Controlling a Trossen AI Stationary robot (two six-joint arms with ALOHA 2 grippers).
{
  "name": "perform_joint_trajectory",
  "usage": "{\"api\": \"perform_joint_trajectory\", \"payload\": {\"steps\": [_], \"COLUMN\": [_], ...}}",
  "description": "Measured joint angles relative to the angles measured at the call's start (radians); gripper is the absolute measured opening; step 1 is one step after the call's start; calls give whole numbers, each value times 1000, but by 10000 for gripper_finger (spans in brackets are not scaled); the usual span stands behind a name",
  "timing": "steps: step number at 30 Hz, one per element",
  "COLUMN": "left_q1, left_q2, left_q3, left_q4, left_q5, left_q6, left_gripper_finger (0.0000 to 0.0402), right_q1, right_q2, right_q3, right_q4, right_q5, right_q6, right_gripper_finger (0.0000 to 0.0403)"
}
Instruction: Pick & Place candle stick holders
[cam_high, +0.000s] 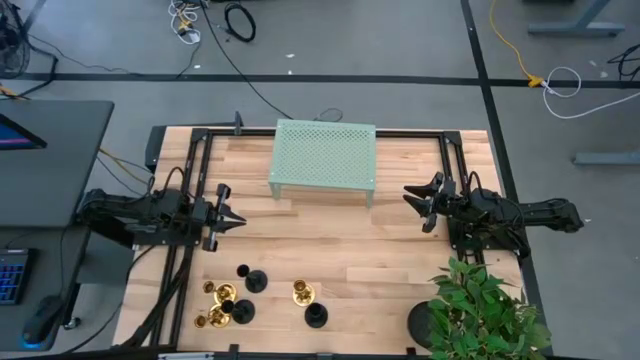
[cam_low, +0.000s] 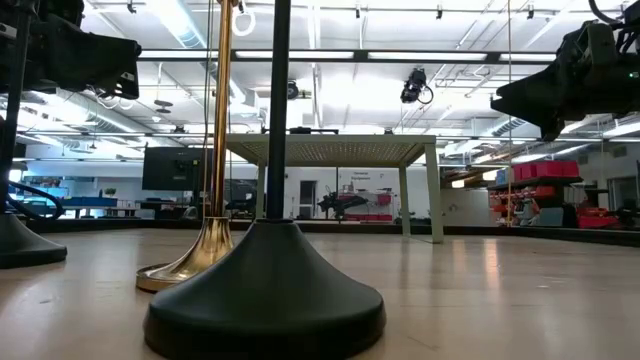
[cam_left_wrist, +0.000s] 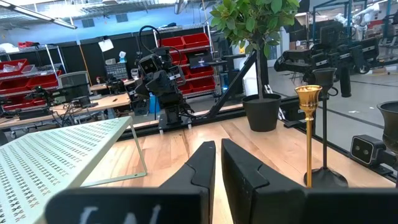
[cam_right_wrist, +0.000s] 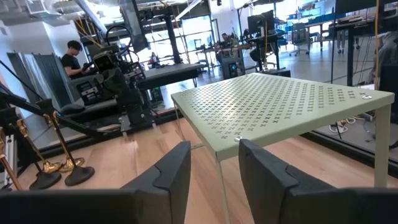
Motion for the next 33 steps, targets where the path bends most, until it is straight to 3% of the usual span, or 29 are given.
{"api": "perform_joint_trajectory", "payload": {"steps": [10,28,33], "left_q1": [0,0,0], "left_q2": [0,0,0], "left_q3": [0,0,0], "left_q4": [0,8,9], "left_q5": [-1,-120,-121], "left_q6": [5,2,2], "left_gripper_finger": [32,32,32], "right_q1": [0,0,0], "right_q2": [0,0,0], "right_q3": [0,0,0], "right_q4": [0,10,31], "right_q5": [0,0,62], "right_q6": [0,0,0], "right_gripper_finger": [137,137,137]}}
